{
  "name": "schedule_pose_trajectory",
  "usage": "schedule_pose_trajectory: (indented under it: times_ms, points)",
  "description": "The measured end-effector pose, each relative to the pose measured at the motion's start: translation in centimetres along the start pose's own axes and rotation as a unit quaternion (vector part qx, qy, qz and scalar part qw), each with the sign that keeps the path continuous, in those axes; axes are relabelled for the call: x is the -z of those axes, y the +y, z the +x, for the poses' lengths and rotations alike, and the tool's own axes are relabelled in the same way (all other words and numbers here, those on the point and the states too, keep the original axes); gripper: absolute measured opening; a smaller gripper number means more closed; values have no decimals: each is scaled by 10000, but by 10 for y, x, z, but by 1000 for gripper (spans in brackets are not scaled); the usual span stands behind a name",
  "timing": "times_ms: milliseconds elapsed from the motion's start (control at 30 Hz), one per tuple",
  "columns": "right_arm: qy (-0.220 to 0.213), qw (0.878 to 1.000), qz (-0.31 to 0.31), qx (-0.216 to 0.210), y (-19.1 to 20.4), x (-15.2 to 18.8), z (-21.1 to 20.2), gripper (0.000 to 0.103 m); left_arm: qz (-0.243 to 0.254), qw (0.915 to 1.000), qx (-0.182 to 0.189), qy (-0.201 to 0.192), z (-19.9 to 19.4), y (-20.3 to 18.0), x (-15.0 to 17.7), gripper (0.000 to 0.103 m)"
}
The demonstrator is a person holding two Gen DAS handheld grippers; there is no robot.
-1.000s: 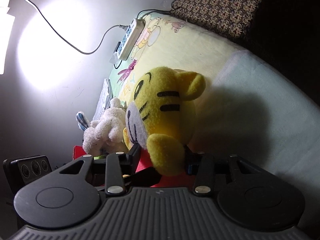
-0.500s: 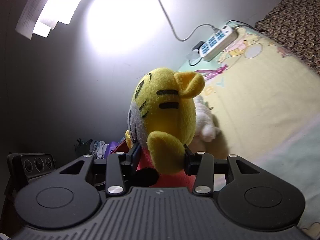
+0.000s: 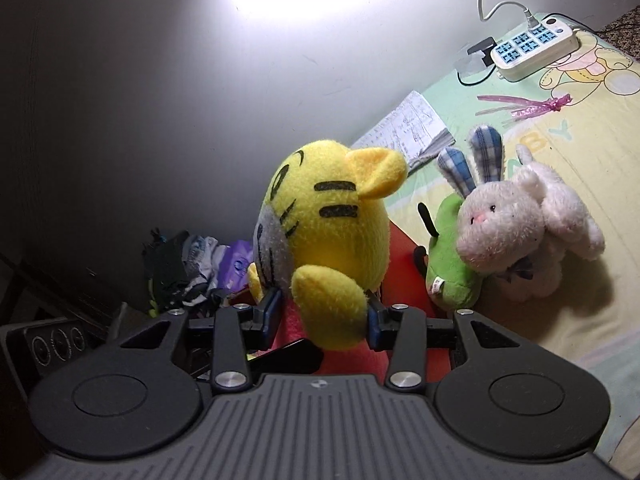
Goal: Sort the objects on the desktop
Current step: 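Carry the yellow tiger plush with the left gripper over the red box, then lower the yellow tiger plush into the red box and open the left gripper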
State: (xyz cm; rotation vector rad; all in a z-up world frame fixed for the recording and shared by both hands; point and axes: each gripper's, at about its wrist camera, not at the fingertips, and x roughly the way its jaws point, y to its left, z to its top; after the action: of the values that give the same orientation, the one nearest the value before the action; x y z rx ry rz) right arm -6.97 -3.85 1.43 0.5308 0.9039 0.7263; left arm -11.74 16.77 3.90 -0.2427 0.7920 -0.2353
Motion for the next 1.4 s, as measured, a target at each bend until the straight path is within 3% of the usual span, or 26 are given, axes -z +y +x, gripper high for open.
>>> schedule_pose_trajectory:
  times_ms: [233, 567, 833, 1133, 1400]
  points:
    - [201, 9933, -588, 974, 36, 4, 34, 37, -49, 9998, 149, 107, -5, 39, 10, 83]
    - [519, 9655, -1605, 1985, 71, 18, 69, 36, 150, 9987, 228, 428, 3, 53, 20, 83]
    - [993, 9544, -1583, 2326, 64, 16, 96, 36, 208, 9981, 220, 531, 16, 58, 19, 83]
    - [740, 9537, -1564, 2459, 52, 18, 107, 35, -36, 9971, 195, 736, 35, 69, 19, 87]
    - [184, 9542, -1439, 2615, 59, 27, 92, 33, 44, 9963, 249, 817, 45, 67, 17, 89]
